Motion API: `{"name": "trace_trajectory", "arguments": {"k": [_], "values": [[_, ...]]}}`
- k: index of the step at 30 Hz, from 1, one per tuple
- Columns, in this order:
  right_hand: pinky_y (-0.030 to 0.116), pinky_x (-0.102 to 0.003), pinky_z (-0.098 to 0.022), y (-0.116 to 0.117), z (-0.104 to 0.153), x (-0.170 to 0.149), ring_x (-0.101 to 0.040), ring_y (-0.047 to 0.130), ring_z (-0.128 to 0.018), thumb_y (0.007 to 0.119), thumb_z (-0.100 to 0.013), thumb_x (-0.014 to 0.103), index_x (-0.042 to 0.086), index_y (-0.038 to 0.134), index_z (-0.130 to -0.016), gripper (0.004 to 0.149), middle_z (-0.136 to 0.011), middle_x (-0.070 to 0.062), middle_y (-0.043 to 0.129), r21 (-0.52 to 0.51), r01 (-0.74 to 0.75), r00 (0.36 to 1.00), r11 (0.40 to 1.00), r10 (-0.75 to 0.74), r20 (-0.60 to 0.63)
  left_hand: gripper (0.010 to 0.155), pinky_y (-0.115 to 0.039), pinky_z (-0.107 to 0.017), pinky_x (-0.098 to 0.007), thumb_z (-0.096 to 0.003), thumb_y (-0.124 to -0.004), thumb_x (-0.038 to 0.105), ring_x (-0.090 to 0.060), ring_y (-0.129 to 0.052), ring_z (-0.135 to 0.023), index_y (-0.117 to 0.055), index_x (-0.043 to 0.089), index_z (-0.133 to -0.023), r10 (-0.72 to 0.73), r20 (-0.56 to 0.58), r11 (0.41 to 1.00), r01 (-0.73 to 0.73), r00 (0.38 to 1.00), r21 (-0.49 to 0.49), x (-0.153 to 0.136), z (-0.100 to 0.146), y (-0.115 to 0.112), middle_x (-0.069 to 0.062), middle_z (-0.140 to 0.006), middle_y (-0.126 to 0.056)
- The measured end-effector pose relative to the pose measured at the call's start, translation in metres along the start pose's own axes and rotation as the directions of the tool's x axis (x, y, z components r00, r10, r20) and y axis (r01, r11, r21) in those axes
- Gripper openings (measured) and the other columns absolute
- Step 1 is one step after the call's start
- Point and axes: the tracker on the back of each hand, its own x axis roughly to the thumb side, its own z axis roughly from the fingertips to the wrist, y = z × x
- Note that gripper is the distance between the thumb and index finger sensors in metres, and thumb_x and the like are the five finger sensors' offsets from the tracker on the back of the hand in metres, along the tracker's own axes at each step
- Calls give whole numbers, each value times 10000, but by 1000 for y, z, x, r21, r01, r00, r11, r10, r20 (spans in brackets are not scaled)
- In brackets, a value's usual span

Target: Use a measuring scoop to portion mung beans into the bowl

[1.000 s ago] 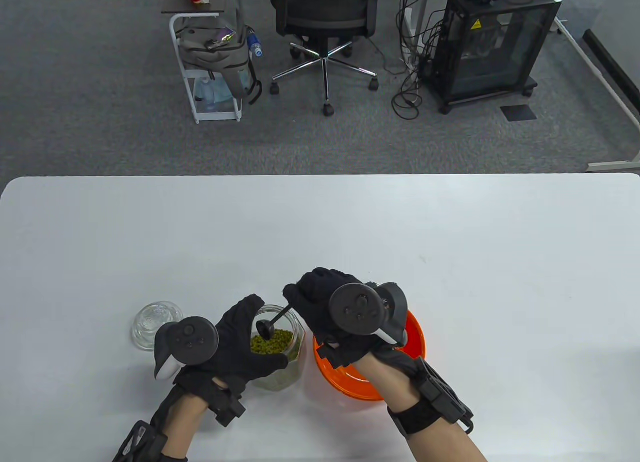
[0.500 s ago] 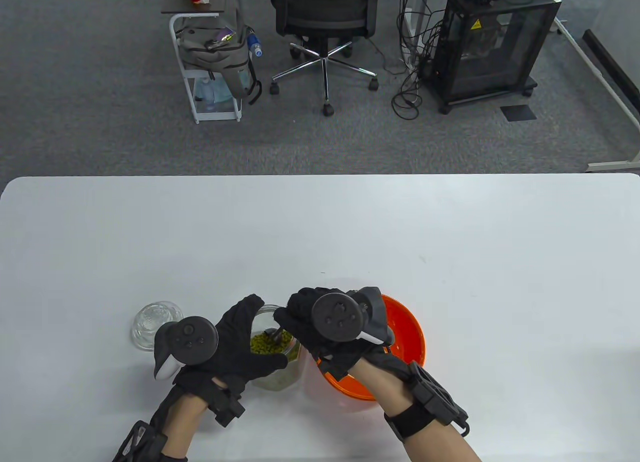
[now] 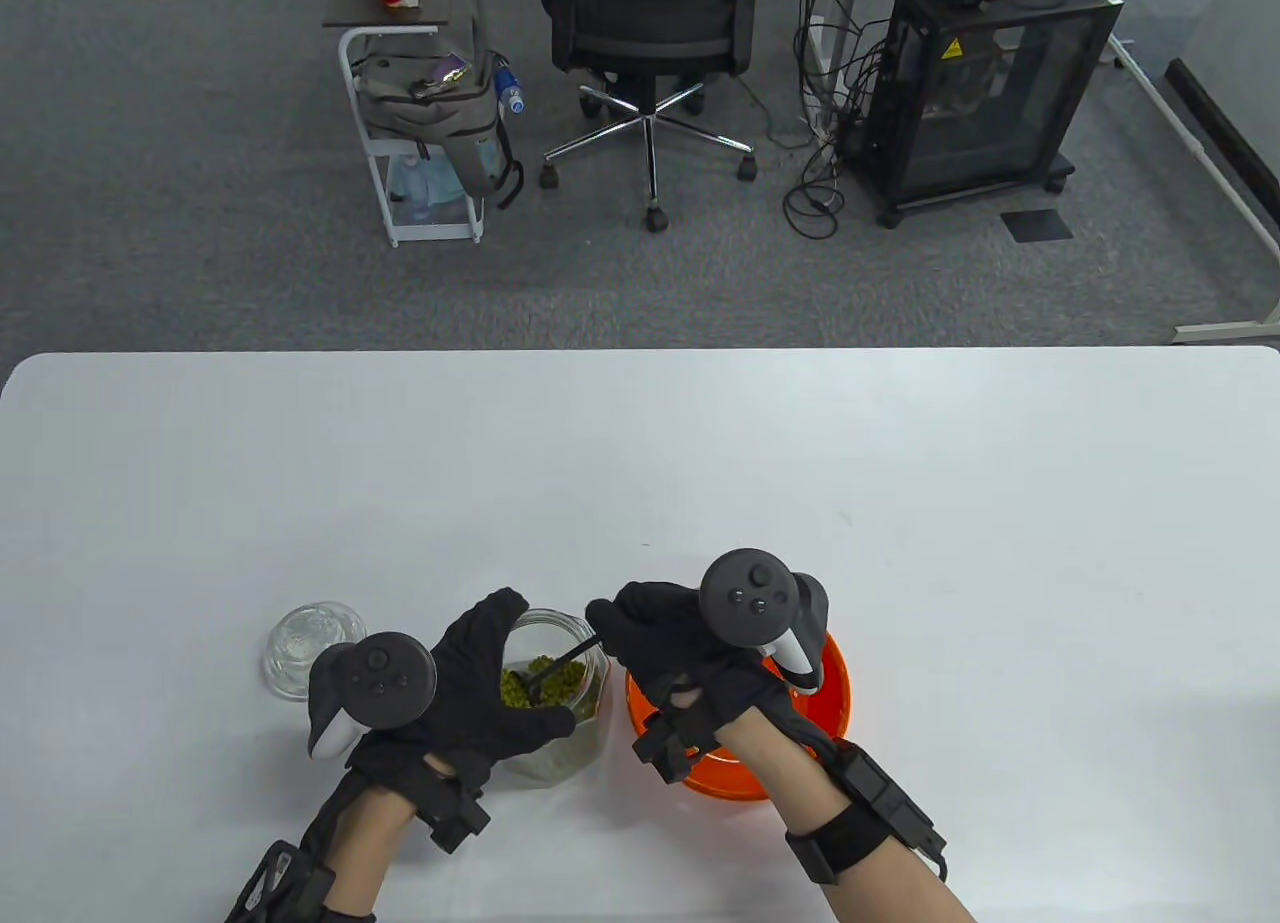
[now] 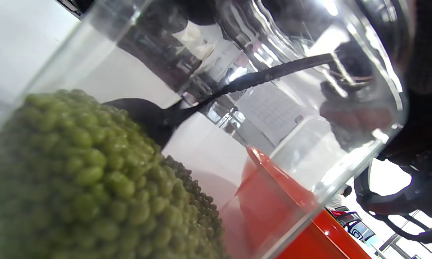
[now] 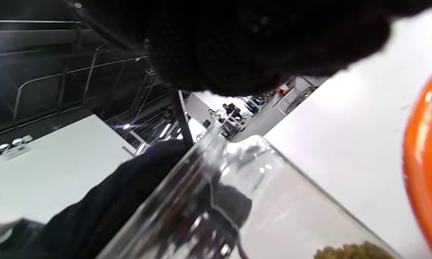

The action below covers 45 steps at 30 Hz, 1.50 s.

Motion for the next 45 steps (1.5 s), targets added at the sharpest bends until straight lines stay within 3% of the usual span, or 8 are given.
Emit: {"name": "trace_trajectory", "arguments": {"k": [12, 45], "values": [[868, -337, -117, -18, 6, -29, -213, 991, -159, 780, -488, 444, 72, 970, -557, 424, -426, -128, 1011, -35, 235, 946, 971, -237, -220, 1253, -562, -723, -731, -368, -910, 829, -585, -577, -1051, -301, 14, -1099, 1, -1, 1000, -1, 1000, 0, 0, 0, 0, -280, -1152, -420], [867, -333, -113, -60, 29, -68, -205, 989, -153, 782, -490, 449, 81, 970, -553, 418, -421, -120, 1011, -207, 368, 863, 907, -415, -287, 1250, -562, -724, -730, -369, -908, 829, -584, -576, -1052, -299, 19, -1100, 1, -1, 1000, -1, 1000, -4, -1, 1, 0, -278, -1151, -420]]}}
